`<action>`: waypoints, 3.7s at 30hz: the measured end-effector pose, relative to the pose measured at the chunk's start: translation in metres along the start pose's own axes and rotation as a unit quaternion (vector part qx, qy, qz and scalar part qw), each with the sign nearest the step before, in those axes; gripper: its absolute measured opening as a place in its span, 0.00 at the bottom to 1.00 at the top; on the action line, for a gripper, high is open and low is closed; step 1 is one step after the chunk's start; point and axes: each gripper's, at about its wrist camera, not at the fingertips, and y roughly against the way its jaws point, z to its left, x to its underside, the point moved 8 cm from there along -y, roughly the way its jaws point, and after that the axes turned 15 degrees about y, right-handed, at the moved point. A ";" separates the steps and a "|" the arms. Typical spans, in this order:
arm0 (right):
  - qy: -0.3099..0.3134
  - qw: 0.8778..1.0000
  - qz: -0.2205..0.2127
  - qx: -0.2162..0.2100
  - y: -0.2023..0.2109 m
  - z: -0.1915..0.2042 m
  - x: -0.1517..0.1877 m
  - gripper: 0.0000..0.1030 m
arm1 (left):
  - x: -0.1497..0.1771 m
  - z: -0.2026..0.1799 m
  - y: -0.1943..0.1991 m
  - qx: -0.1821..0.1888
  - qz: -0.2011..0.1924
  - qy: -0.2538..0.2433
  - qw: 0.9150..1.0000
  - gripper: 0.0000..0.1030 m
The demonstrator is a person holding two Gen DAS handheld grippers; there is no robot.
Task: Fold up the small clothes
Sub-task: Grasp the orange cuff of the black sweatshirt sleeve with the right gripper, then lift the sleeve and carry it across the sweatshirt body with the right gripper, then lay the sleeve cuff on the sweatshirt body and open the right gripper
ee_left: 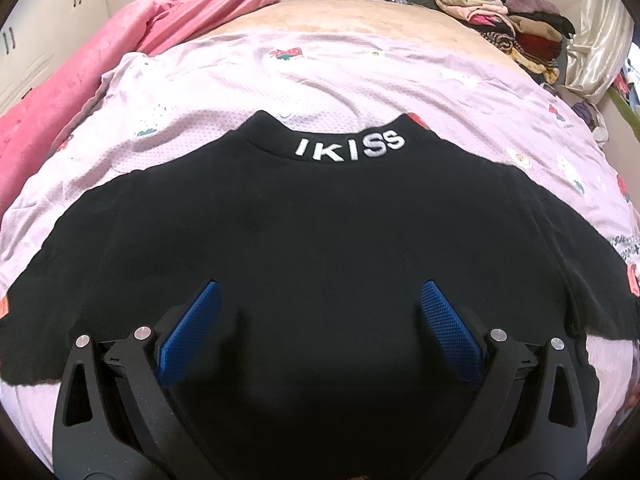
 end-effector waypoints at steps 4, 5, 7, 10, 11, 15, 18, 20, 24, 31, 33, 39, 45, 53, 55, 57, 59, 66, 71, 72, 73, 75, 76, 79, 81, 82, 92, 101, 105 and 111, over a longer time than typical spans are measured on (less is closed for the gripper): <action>0.019 0.998 -0.047 -0.037 0.018 0.018 -0.017 0.18 | -0.009 0.008 0.002 0.010 0.003 0.010 1.000 0.91; 0.034 0.997 -0.061 -0.045 0.027 0.027 -0.022 0.18 | -0.013 0.011 0.005 0.015 0.002 0.014 1.000 0.91; 0.059 0.993 -0.080 -0.063 0.041 0.045 -0.028 0.17 | -0.019 0.014 0.012 0.021 -0.004 0.019 1.000 0.91; 0.100 0.987 -0.101 -0.076 0.059 0.075 -0.037 0.17 | -0.028 0.021 0.024 0.029 -0.017 0.026 0.999 0.91; 0.110 0.985 -0.105 -0.080 0.064 0.084 -0.038 0.17 | -0.031 0.025 0.029 0.032 -0.021 0.029 0.999 0.91; 0.143 0.977 -0.114 -0.108 0.077 0.125 -0.039 0.16 | -0.041 0.034 0.041 0.048 -0.028 0.041 0.998 0.91; 0.166 0.971 -0.121 -0.125 0.086 0.155 -0.039 0.16 | -0.047 0.042 0.049 0.060 -0.028 0.049 0.997 0.91; 0.184 0.965 -0.124 -0.137 0.093 0.175 -0.037 0.16 | -0.050 0.048 0.052 0.064 -0.028 0.057 0.996 0.91; 0.215 0.956 -0.127 -0.154 0.102 0.214 -0.029 0.16 | -0.056 0.060 0.058 0.064 -0.039 0.063 0.995 0.91; 0.278 0.937 -0.125 -0.170 0.110 0.279 0.005 0.16 | -0.053 0.088 0.053 0.095 -0.015 0.093 0.991 0.91; 0.296 0.931 -0.127 -0.169 0.112 0.296 0.014 0.16 | -0.051 0.095 0.052 0.109 -0.006 0.106 0.988 0.91; 0.338 0.917 -0.118 -0.177 0.107 0.330 0.044 0.16 | -0.048 0.103 0.054 0.146 0.005 0.128 0.981 0.91; 0.380 0.902 -0.104 -0.179 0.096 0.365 0.081 0.16 | -0.050 0.111 0.057 0.202 0.015 0.153 0.967 0.91; 0.425 0.884 -0.066 -0.186 0.071 0.405 0.135 0.18 | -0.041 0.108 0.045 0.252 0.062 0.173 0.950 0.91; 0.432 0.880 -0.058 -0.188 0.066 0.413 0.147 0.18 | -0.039 0.104 0.043 0.261 0.072 0.172 0.947 0.91; 0.439 0.877 -0.050 -0.189 0.063 0.418 0.157 0.20 | -0.036 0.101 0.042 0.270 0.079 0.172 0.944 0.91; 0.444 0.874 -0.037 -0.194 0.059 0.423 0.168 0.24 | -0.033 0.098 0.040 0.275 0.086 0.172 0.942 0.91; 0.462 0.857 0.007 -0.230 0.065 0.427 0.201 0.56 | -0.023 0.090 0.024 0.285 0.117 0.173 0.935 0.91; 0.449 0.858 0.015 -0.247 0.085 0.406 0.199 0.63 | -0.010 0.076 0.016 0.283 0.134 0.157 0.937 0.78; 0.445 0.861 0.015 -0.247 0.088 0.401 0.197 0.64 | -0.007 0.074 0.015 0.285 0.139 0.154 0.936 0.73; 0.438 0.866 0.013 -0.241 0.091 0.393 0.192 0.64 | -0.004 0.071 0.014 0.284 0.144 0.151 0.936 0.67; 0.427 0.874 0.006 -0.232 0.095 0.379 0.182 0.64 | 0.000 0.066 0.010 0.275 0.144 0.140 0.940 0.63; 0.423 0.877 0.004 -0.228 0.095 0.375 0.178 0.64 | 0.001 0.065 0.009 0.272 0.145 0.136 0.942 0.61; 0.404 0.889 -0.003 -0.214 0.096 0.358 0.164 0.65 | 0.006 0.060 0.006 0.264 0.145 0.125 0.945 0.46; 0.394 0.896 -0.006 -0.206 0.096 0.351 0.156 0.64 | 0.008 0.056 0.005 0.256 0.137 0.112 0.950 0.27; 0.389 0.899 -0.008 -0.201 0.095 0.347 0.152 0.65 | 0.008 0.053 0.005 0.251 0.131 0.101 0.954 0.11; 0.361 0.916 -0.021 -0.173 0.094 0.316 0.130 0.64 | -0.032 0.064 0.095 0.308 -0.012 0.068 0.949 0.05; 0.360 0.922 -0.020 -0.142 0.080 0.311 0.124 0.64 | -0.023 0.096 0.060 0.217 0.009 0.071 0.974 0.05; 0.368 0.920 -0.015 -0.134 0.071 0.314 0.126 0.64 | -0.022 0.111 0.057 0.176 -0.003 0.067 0.982 0.08; 0.391 0.913 -0.006 -0.118 0.056 0.324 0.127 0.64 | -0.030 0.122 0.067 0.141 -0.047 0.065 0.987 0.09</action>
